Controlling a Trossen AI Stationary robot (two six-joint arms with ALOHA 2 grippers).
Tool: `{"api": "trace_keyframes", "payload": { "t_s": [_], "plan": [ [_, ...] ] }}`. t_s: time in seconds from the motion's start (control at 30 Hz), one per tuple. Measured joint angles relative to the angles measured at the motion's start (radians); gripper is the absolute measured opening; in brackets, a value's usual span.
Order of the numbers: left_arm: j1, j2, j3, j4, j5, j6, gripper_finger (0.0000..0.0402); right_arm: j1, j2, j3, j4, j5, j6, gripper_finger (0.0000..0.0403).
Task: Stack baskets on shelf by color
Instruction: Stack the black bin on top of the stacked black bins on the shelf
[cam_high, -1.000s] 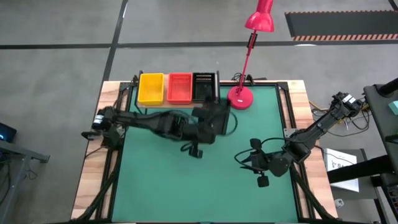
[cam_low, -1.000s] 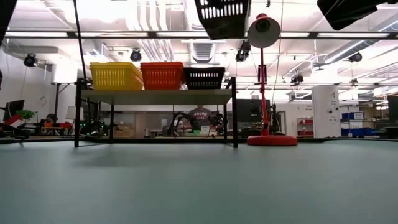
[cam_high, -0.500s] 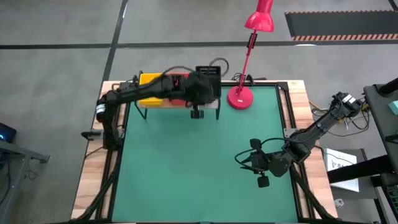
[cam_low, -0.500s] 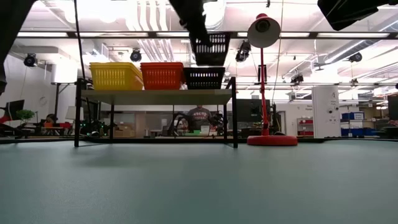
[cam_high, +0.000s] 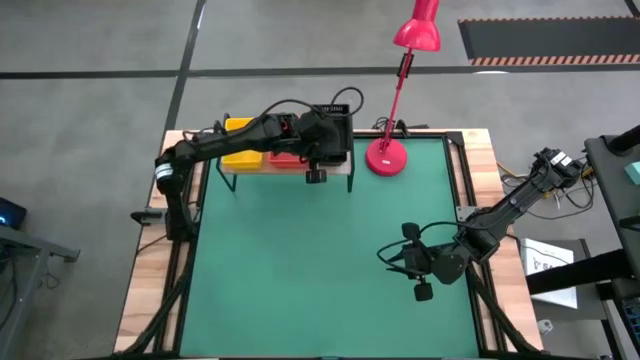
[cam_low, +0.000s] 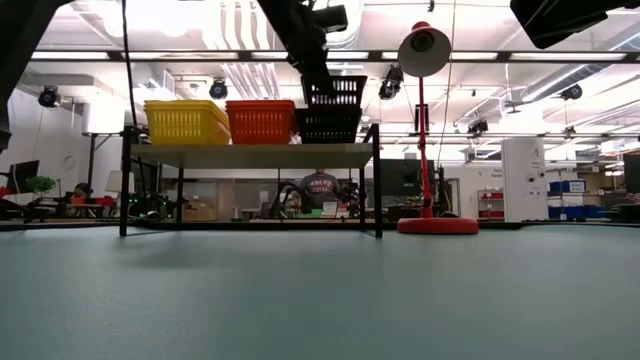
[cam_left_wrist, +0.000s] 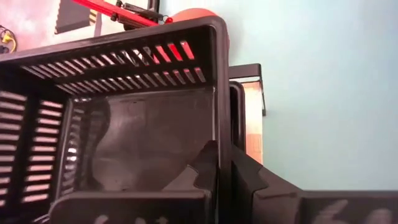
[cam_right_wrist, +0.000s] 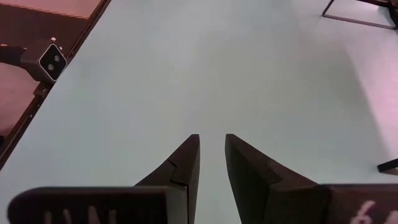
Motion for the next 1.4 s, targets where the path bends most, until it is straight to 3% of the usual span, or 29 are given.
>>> {"api": "trace_keyframes", "payload": {
  "t_s": [0.93, 1.4],
  "plan": [
    [0.000, 0.001, -0.044, 0.017, 0.009, -0.001, 0.0002, 0.000, 0.000, -0.001, 0.000, 0.000, 0.002, 0.0068],
    [-0.007, -0.002, -0.038, 0.017, 0.036, -0.003, 0.0079, 0.000, 0.000, -0.001, 0.000, 0.000, 0.002, 0.0068]
  ]
}}
